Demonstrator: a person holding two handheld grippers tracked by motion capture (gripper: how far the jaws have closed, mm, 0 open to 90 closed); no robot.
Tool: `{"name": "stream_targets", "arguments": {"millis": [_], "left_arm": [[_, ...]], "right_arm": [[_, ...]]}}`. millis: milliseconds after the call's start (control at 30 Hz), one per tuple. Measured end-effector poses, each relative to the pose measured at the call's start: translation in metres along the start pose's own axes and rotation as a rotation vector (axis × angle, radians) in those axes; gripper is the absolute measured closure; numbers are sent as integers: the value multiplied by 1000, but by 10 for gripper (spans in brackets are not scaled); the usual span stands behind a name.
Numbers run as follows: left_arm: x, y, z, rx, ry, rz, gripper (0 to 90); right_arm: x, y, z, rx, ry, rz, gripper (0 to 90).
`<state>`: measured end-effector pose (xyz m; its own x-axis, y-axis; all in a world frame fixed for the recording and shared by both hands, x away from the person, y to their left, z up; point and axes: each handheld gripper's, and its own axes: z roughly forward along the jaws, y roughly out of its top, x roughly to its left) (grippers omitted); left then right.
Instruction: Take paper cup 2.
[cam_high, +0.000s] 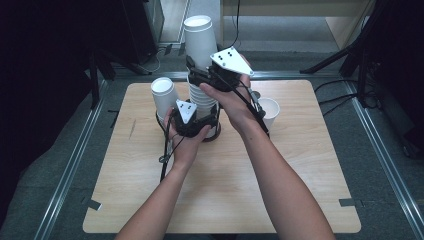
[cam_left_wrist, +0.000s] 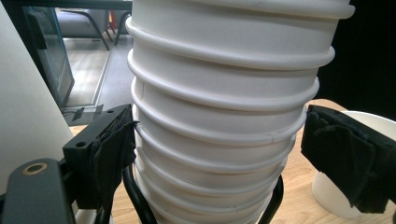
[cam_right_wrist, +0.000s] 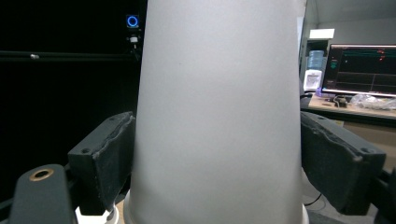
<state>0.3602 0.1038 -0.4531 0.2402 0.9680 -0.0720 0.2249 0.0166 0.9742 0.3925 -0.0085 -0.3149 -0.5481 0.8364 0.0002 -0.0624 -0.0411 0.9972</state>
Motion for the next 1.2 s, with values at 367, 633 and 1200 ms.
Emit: {"name": "stream_targets", "arguments": {"millis": [367, 633, 1200], "left_arm": [[-1, 0, -1, -9, 4, -3, 113], [-1, 0, -1, -8, 4, -1, 116], [0, 0, -1, -13, -1, -3, 119]], "right_arm": [[0, -25, 2, 81, 2, 35, 132], [-2, -27, 5, 94, 15, 57, 99], [0, -29, 17, 124, -5, 69, 124]]}}
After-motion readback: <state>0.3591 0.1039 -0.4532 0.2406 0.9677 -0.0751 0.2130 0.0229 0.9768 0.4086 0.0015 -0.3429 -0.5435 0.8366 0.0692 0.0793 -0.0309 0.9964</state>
